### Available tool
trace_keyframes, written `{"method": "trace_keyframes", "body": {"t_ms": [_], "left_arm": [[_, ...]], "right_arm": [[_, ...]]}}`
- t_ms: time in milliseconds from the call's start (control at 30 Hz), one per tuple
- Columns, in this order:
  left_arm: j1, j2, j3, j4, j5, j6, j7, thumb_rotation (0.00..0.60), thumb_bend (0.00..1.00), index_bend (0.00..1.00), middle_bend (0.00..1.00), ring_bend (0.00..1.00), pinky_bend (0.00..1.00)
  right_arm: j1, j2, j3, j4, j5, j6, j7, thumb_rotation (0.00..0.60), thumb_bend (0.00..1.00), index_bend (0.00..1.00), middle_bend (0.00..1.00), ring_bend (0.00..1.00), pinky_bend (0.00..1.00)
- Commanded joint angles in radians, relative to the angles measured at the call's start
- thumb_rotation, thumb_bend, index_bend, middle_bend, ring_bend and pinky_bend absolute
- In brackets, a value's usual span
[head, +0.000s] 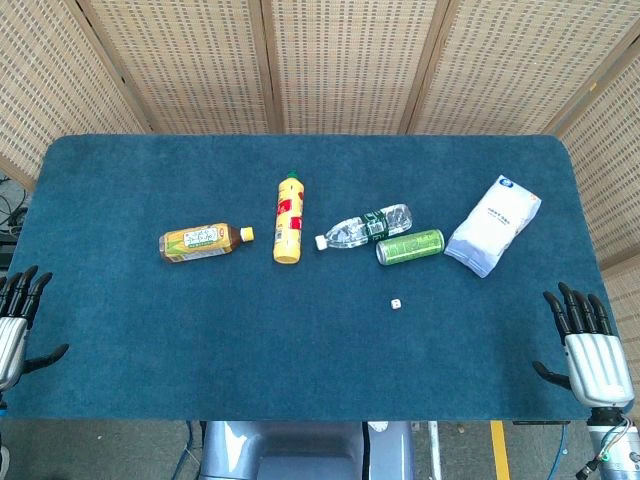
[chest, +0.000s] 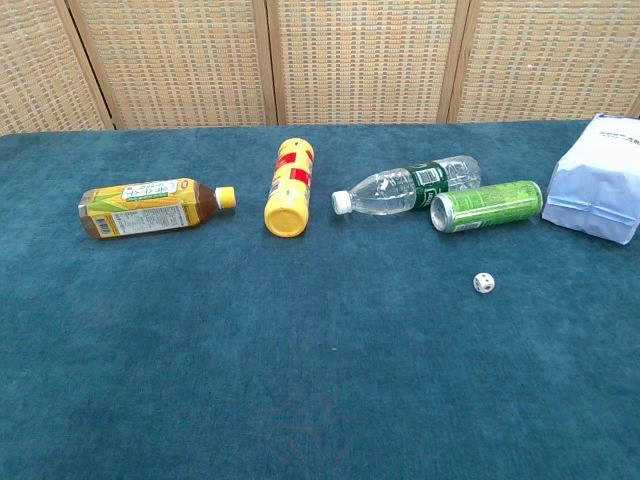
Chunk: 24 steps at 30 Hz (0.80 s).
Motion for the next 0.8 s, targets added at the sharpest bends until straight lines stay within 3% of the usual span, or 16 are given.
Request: {"method": "trace_keyframes", "body": {"t_ms": [33, 800], "left_arm": [[0.000, 0.000, 0.001, -0.001, 0.000, -0.001, 0.001, 0.600, 0.12, 0.00, 0.00, 0.00, 0.00], [0.022, 0.009, 0.011, -0.026, 0.017, 0.034, 0.014, 0.600, 0.13, 0.00, 0.00, 0.00, 0.00]], "right_arm": [[0.000, 0.000, -0.001, 0.000, -0.002, 0.000, 0.000, 0.600, 0.13, 0.05, 0.00, 0.00, 0.00], [0.003, -0.005, -0.001, 0.000, -0.005, -0.003, -0.008, 0.600, 0.13, 0.05, 0.00, 0.00, 0.00]]}}
